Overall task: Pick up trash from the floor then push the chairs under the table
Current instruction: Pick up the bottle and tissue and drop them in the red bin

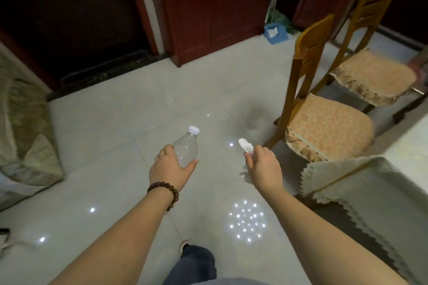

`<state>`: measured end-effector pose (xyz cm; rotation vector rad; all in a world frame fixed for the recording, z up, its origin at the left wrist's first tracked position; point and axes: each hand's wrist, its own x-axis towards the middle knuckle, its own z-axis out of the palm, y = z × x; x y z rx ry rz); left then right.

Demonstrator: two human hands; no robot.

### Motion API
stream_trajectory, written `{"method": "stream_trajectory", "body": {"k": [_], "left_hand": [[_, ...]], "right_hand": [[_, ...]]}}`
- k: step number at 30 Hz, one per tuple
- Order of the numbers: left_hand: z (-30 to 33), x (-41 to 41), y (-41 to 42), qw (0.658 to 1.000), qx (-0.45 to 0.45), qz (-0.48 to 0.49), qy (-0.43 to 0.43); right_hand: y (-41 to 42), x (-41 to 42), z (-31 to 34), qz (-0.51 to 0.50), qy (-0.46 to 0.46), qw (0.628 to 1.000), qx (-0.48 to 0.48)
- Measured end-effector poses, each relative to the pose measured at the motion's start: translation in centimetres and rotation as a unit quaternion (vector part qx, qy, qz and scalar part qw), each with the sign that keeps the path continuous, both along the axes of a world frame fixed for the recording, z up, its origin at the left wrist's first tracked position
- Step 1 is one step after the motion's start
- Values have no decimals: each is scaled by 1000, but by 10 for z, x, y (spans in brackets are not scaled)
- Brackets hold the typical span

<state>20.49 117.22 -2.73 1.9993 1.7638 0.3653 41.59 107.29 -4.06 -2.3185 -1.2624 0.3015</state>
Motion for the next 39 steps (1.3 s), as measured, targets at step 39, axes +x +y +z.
{"method": "stream_trajectory", "body": {"k": [39], "left_hand": [[-21,498,719,972,24,-232,-8]], "right_hand": [[613,440,-37,-240,22,971,1]]}}
